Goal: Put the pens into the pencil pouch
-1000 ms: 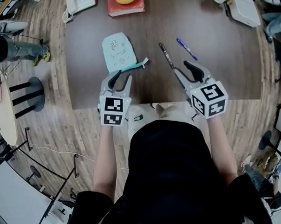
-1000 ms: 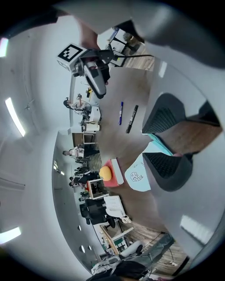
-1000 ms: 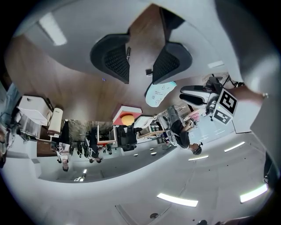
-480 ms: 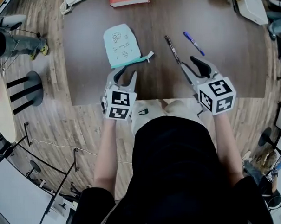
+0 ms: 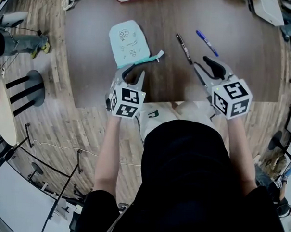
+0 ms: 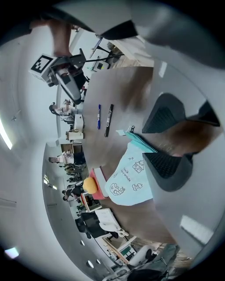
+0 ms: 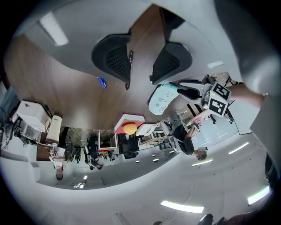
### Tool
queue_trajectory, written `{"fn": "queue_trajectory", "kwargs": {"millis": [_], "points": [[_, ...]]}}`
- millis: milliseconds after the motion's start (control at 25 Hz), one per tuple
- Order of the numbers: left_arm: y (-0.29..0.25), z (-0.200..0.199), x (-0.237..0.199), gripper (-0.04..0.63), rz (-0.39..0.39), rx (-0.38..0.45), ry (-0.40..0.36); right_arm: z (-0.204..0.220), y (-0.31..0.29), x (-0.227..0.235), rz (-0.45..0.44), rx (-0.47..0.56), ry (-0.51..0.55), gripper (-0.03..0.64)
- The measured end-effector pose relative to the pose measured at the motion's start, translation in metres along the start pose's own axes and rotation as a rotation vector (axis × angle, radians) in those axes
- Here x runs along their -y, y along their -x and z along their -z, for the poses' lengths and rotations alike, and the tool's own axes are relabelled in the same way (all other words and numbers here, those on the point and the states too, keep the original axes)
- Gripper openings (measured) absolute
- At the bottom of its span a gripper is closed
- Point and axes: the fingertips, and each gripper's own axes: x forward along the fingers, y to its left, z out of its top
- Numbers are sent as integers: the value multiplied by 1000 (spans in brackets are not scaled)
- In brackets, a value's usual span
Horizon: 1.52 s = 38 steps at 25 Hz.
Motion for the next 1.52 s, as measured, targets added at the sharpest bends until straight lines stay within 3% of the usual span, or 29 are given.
{"fn": "queue_trajectory", "kwargs": {"millis": [200,400,1080,1520], "points": [[-7,8,3,137,20,-38,-107,7,-2,4,1,-20,-8,163],[-15,17,-1,137,28,-79,-155,12,-3,11,9,-25,-29,163],[-25,23,-8,133,76,-141,-227,10,-5,20,24,-25,-76,163],[-23,20,-14,126,19,-157,-294,17,0,23,38,-18,-108,163]]}}
